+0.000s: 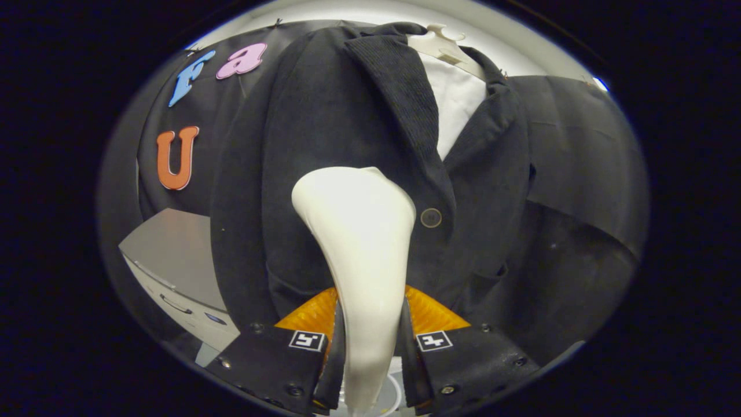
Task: Iron the clothes twice with a garment steamer, once on the left side and once on the right side.
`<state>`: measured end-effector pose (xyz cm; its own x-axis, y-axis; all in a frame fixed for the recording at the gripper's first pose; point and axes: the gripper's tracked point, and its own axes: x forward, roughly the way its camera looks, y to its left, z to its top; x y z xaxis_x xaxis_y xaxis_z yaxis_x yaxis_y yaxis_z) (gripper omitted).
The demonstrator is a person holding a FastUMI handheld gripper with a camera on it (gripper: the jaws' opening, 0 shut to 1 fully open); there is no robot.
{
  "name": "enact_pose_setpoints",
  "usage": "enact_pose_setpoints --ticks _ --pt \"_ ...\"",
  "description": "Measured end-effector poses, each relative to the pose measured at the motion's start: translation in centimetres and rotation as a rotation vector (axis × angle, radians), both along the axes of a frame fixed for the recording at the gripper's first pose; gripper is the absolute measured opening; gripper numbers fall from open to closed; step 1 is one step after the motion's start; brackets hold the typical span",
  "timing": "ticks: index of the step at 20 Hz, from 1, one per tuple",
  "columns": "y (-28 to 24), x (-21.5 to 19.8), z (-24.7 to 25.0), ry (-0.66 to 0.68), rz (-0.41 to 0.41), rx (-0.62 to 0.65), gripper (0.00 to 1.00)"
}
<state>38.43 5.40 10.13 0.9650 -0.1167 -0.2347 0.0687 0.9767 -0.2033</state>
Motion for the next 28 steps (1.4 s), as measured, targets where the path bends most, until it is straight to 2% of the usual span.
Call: enact_pose_setpoints --ticks 10,19,28 --pt "-0.3 -0.3 -5.3 0.075 0.029 0.075 0.44" --pt "-0.4 -0.1 -9.8 0.105 0.019 0.05 0.44" --pt "-0.7 -1.0 -17.0 0.199 -0.029 -0.005 0.44"
